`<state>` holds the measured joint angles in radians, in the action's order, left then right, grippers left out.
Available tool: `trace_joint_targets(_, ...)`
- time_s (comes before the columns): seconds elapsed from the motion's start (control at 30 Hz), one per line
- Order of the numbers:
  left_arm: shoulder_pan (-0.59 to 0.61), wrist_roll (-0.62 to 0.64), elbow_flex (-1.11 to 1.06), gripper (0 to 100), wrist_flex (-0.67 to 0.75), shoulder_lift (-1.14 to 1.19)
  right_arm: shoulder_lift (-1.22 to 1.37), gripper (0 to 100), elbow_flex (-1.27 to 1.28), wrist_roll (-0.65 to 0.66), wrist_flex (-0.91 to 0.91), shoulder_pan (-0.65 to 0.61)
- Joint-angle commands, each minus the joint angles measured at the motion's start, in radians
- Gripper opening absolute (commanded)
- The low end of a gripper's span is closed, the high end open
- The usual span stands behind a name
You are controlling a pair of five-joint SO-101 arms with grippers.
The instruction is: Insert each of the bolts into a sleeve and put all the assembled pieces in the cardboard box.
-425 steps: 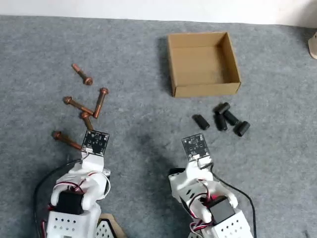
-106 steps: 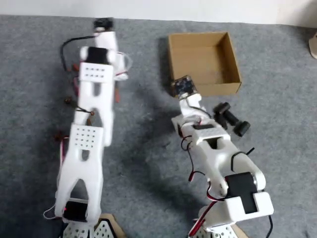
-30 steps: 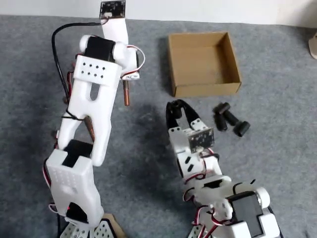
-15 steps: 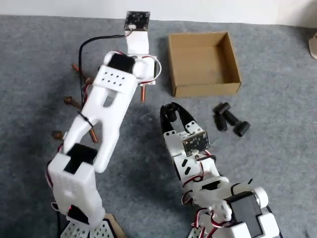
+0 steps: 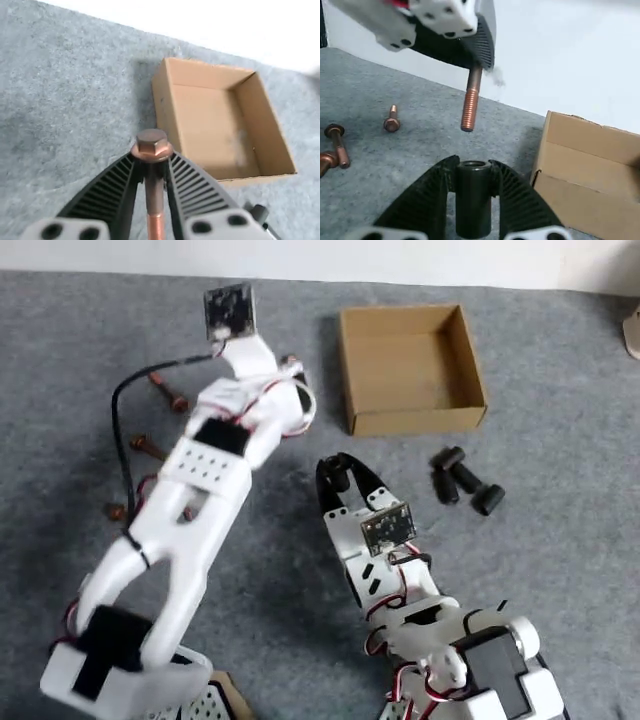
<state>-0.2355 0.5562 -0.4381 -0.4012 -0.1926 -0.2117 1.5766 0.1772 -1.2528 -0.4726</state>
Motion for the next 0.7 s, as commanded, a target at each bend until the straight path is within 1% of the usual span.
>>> trace_joint_targets(0.0, -0.016, 0.011, -0.137, 0, 0.21, -0.105, -0.038, 0.5, -0.008, 0.014, 0.002, -0.012)
trace_joint_targets(0.1, -0.016, 0.011, -0.243, 0, 0.377, -0.128, -0.039, 0.5, -0.008, 0.014, 0.002, -0.012)
trace_joint_targets(0.17, -0.018, 0.021, -0.286, 0, 0.453, -0.14, -0.039, 0.5, -0.008, 0.014, 0.002, -0.012)
trace_joint_targets(0.2, -0.021, 0.048, -0.297, 0, 0.47, -0.145, -0.039, 0.5, -0.008, 0.014, 0.002, -0.012)
trace_joint_targets(0.3, -0.042, 0.104, -0.298, 0, 0.466, -0.153, -0.039, 0.5, -0.008, 0.014, 0.002, -0.013)
trace_joint_targets(0.57, -0.051, 0.11, -0.306, 0, 0.466, -0.205, -0.039, 0.5, -0.008, 0.014, 0.004, -0.013)
trace_joint_targets(0.67, -0.062, 0.11, -0.306, 0, 0.381, -0.239, -0.039, 0.5, -0.008, 0.014, 0.002, -0.013)
